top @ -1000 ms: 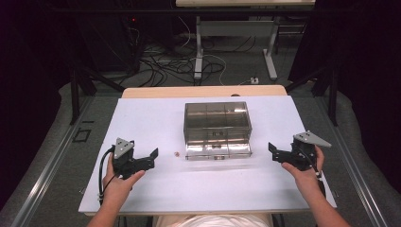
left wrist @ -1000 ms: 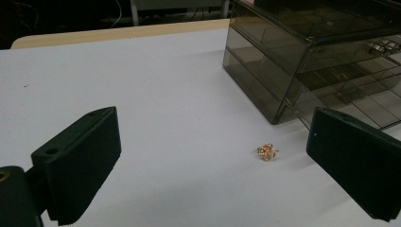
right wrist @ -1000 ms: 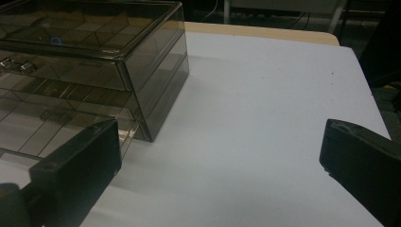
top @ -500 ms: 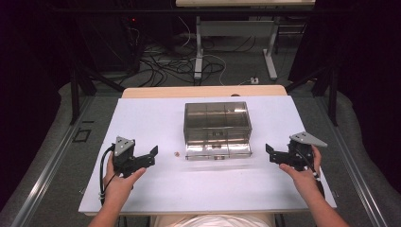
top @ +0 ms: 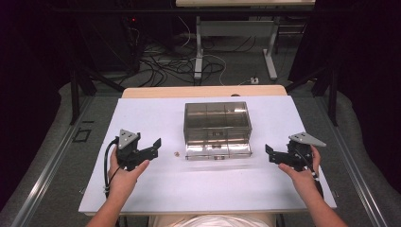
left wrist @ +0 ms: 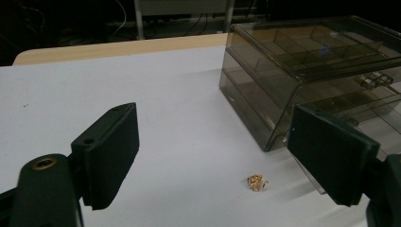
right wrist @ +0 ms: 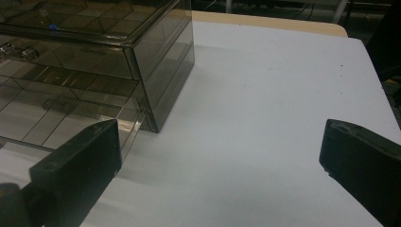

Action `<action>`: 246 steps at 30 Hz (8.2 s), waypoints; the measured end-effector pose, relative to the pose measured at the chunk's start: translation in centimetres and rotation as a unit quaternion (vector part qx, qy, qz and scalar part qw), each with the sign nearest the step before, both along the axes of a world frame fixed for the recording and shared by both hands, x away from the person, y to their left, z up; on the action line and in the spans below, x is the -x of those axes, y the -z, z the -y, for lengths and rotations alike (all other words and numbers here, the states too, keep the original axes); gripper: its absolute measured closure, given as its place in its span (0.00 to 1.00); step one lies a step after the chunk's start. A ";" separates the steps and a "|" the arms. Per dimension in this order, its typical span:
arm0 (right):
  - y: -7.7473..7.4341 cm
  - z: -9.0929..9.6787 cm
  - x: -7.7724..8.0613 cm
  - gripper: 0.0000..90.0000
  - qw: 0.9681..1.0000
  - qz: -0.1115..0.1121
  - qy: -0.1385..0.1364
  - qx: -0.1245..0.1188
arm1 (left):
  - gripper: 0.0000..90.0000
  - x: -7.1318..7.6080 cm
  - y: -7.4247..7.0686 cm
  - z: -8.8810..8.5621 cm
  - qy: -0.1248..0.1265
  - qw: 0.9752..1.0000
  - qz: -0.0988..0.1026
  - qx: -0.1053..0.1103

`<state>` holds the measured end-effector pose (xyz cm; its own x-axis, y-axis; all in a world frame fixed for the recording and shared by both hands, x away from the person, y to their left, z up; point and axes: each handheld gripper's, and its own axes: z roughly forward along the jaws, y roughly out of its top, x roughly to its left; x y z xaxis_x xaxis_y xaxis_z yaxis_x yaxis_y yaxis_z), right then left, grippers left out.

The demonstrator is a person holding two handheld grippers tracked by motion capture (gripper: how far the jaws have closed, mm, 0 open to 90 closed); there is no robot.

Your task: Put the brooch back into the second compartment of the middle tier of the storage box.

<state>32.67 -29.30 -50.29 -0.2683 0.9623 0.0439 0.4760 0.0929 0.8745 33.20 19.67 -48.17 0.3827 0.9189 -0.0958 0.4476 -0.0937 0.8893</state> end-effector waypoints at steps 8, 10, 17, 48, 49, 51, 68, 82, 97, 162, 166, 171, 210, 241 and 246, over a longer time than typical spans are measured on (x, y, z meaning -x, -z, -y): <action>0.2 0.4 -0.1 0.00 1.000 -0.003 -0.002 -0.003 | 0.24 -1.2 -0.2 1.4 0.004 1.000 -0.013 -0.010; 0.2 0.4 -0.1 0.00 1.000 -0.004 -0.001 -0.006 | 0.26 -1.6 -0.3 1.8 0.006 1.000 -0.014 -0.012; 0.3 0.3 -0.2 0.00 1.000 -0.003 0.003 -0.009 | 0.27 -2.5 0.0 2.9 0.013 0.999 -0.031 -0.014; 0.4 0.7 -0.2 0.03 1.000 -0.012 0.000 -0.012 | 0.39 -4.7 -0.2 5.7 0.005 0.993 -0.114 -0.002; 0.4 0.7 -0.2 0.03 1.000 -0.012 0.000 -0.012 | 0.39 -4.9 -0.2 5.8 0.005 0.993 -0.119 0.000; 0.4 0.7 -0.3 0.03 1.000 -0.011 0.003 -0.012 | 0.39 -5.0 -0.1 6.0 0.006 0.991 -0.130 0.003; 0.5 0.8 -0.3 0.05 1.000 -0.017 -0.001 -0.012 | 0.45 -5.3 1.7 6.0 0.005 0.988 -0.155 -0.001; 0.6 1.0 -0.4 0.05 1.000 -0.020 -0.001 -0.017 | 0.49 -5.5 3.1 6.3 0.009 0.980 -0.199 -0.008; 0.7 1.1 -0.5 0.06 1.000 -0.022 0.000 -0.018 | 0.52 -5.7 4.6 6.5 0.012 0.972 -0.234 -0.022; 0.8 1.2 -0.6 0.08 0.999 -0.029 -0.007 -0.018 | 0.77 -6.3 6.0 7.1 0.025 0.958 -0.281 -0.045; 0.8 1.2 -0.6 0.08 0.999 -0.030 -0.007 -0.019 | 0.77 -6.3 6.0 7.1 0.025 0.958 -0.281 -0.044; 0.9 1.3 -0.6 0.08 0.999 -0.027 -0.009 -0.016 | 0.77 -6.3 6.0 7.1 0.024 0.958 -0.281 -0.044; 0.8 1.3 -0.6 0.09 0.999 -0.028 -0.003 -0.021 | 0.77 -5.5 3.5 6.3 0.009 0.967 -0.254 -0.028; 0.8 1.4 -0.6 0.09 0.999 -0.027 -0.004 -0.021 | 0.77 -3.9 1.0 6.1 0.028 0.981 -0.192 -0.011; 0.8 1.4 -0.5 0.09 0.999 -0.027 -0.004 -0.020 | 0.77 -3.7 0.8 6.2 0.032 0.983 -0.182 -0.007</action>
<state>33.22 -30.69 -51.10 -0.2713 0.9576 0.0969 0.5219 0.0618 0.8507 36.91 13.45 -48.93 0.3819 0.8966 -0.2242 0.7282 -0.1425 0.6704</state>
